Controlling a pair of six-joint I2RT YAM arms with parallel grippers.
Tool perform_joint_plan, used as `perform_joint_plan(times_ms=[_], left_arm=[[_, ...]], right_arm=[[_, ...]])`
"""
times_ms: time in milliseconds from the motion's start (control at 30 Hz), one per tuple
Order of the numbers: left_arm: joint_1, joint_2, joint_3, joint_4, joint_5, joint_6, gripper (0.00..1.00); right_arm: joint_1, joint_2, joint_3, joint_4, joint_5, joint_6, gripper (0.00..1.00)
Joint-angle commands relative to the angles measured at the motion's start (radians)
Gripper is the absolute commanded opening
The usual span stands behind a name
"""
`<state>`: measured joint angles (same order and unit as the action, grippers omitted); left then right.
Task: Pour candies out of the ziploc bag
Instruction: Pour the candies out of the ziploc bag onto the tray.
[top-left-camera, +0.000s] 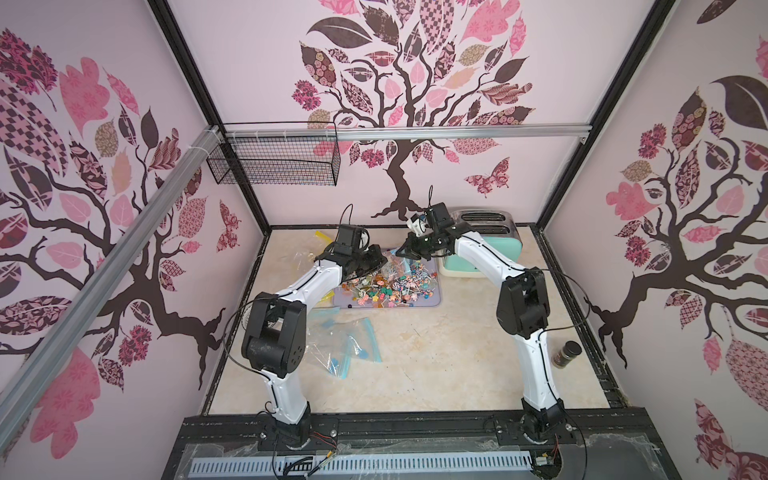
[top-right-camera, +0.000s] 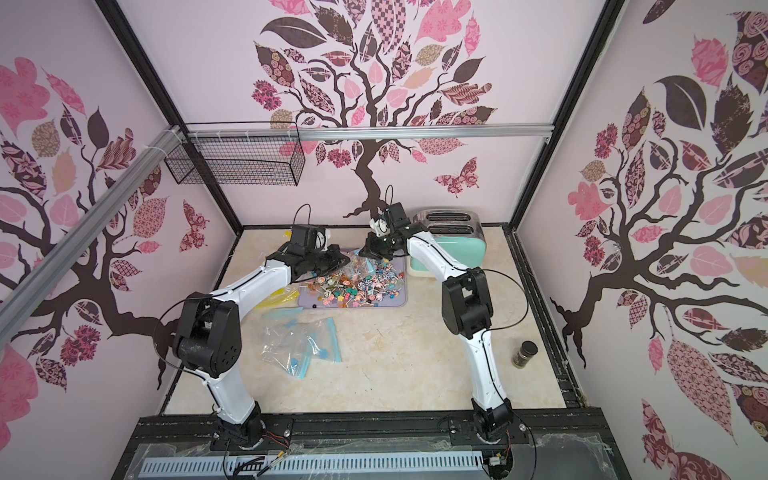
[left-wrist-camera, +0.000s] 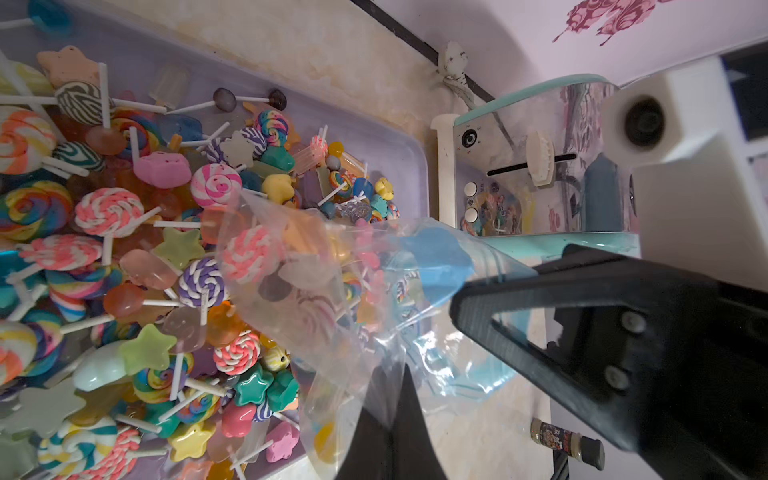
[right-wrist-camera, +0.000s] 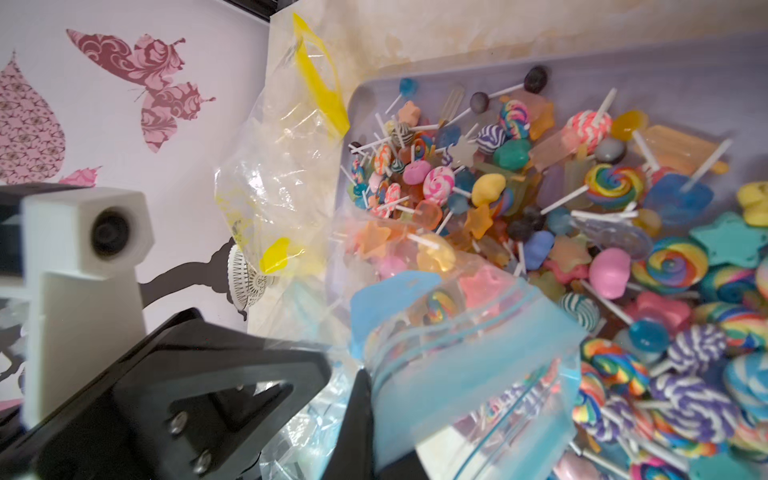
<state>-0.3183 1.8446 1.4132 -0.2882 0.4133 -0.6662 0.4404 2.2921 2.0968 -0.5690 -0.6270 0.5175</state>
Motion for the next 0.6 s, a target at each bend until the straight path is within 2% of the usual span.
perform_joint_plan(times_ms=[0,267,567], left_arm=[[-0.002,0.011,0.085,-0.037,0.020,0.071,0.00],[-0.004,0.021,0.186,-0.155,-0.013,0.141,0.00],[-0.031,0.057,0.286,-0.326,-0.072,0.218,0.00]], right_arm=[[-0.008,0.045,0.058,-0.056,-0.027,-0.008,0.00],[-0.009,0.027,-0.055,0.024,-0.024,0.022,0.00],[-0.009,0.004,-0.126,0.079,-0.029,0.039,0.23]])
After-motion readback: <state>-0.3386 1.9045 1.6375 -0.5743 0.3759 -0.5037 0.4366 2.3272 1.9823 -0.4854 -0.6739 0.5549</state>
